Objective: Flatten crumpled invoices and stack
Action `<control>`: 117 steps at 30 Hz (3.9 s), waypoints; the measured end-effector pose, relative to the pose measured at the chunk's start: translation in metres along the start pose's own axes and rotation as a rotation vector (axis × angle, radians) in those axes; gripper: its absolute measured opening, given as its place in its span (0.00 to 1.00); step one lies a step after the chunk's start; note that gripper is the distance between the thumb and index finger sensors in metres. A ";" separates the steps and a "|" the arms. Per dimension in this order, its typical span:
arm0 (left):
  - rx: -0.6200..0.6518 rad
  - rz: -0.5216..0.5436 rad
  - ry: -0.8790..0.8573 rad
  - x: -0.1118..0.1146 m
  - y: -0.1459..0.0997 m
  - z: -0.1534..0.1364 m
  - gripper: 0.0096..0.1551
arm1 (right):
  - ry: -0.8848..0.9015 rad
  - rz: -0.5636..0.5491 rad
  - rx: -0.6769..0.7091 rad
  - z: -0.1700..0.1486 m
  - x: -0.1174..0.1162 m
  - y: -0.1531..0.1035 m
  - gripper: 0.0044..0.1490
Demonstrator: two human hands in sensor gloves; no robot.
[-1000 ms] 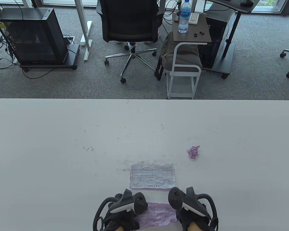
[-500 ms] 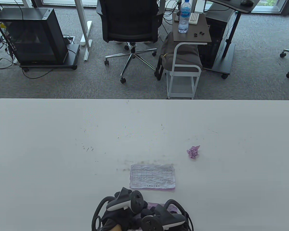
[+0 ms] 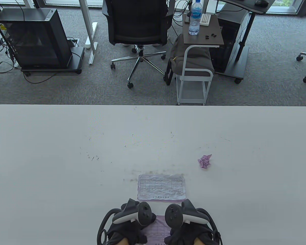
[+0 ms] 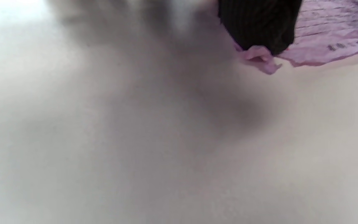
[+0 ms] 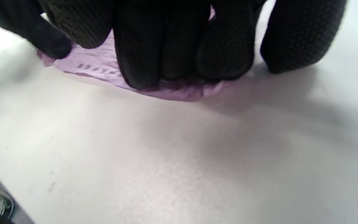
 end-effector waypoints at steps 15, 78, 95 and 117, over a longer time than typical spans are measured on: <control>0.016 -0.013 -0.030 0.000 0.002 -0.003 0.46 | -0.099 -0.466 0.301 0.038 0.008 -0.019 0.31; 0.005 0.000 -0.025 0.001 0.002 -0.005 0.48 | 0.012 0.025 0.100 0.016 -0.001 -0.001 0.25; 0.007 0.001 -0.027 0.002 0.002 -0.005 0.48 | 0.117 -0.223 0.125 -0.008 0.017 -0.015 0.28; 0.016 -0.009 -0.006 -0.001 0.000 -0.010 0.47 | -0.166 -0.133 0.313 0.055 -0.011 -0.007 0.30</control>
Point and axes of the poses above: the tracker on the back of each hand, its own z axis roughly to the thumb side, its own y axis roughly from the wrist to the fingertips, x = y × z, the point moved 1 cm from there along y, roughly from the wrist to the fingertips, and after that the axes turned 12 degrees about -x, right-handed, at the moved point
